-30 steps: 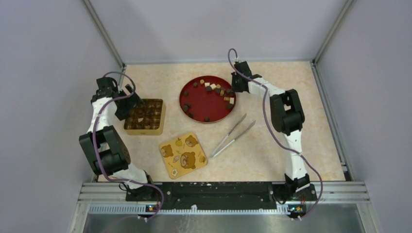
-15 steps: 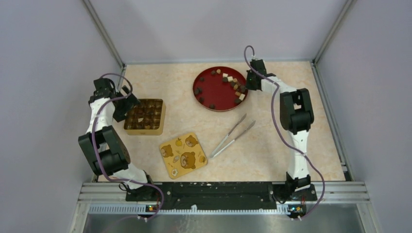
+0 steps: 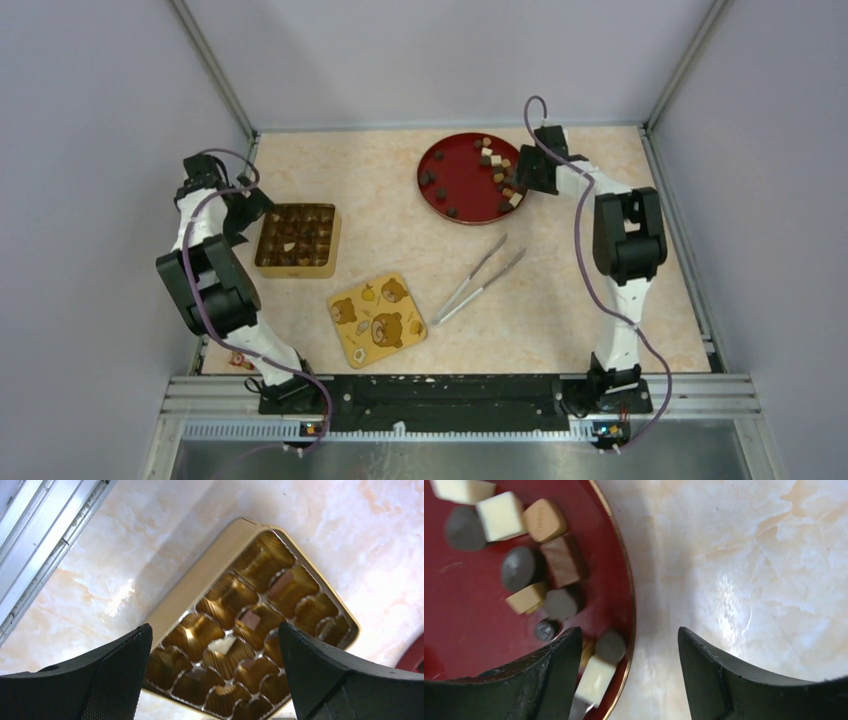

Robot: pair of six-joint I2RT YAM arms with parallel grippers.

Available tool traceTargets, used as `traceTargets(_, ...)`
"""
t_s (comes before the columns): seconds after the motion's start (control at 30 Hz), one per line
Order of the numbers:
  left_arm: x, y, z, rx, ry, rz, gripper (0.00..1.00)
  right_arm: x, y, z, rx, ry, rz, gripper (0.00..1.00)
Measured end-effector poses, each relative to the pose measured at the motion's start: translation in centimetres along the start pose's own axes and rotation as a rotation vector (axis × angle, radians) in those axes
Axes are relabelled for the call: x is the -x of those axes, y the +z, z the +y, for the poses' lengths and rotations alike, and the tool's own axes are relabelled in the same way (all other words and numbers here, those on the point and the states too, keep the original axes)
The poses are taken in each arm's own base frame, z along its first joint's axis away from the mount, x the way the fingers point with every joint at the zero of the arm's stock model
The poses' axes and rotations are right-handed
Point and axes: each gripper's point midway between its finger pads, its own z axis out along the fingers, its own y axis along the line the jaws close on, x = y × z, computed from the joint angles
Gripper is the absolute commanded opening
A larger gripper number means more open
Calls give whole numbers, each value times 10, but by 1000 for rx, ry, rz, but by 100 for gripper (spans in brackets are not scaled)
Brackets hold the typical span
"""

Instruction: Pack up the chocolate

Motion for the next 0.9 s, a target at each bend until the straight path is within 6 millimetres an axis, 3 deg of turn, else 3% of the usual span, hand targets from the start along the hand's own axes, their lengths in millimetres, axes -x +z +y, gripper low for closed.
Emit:
traceTargets(0.1, 2, 18, 7, 25, 16, 26, 99, 7, -23, 8, 55, 31, -24, 70)
traceTargets(0.27, -10, 40, 8, -5, 70, 97, 99, 36, -69, 29, 182, 72, -121, 70)
traceTargets(0.47, -23, 51, -12, -147, 118, 165, 99, 41, -105, 45, 299, 103, -170, 70)
traceTargets(0.57, -28, 51, -25, -215, 140, 175, 99, 33, -115, 59, 352, 94, -157, 70)
traceTargets(0.67, -43, 51, -38, -264, 162, 204, 99, 17, -125, 91, 426, 41, -125, 70)
traceTargets(0.83, -79, 44, -60, -323, 210, 270, 99, -39, -157, 169, 602, -93, -32, 70)
traceTargets(0.9, -90, 38, -68, -348, 223, 291, 99, -63, -167, 190, 653, -134, 7, 70)
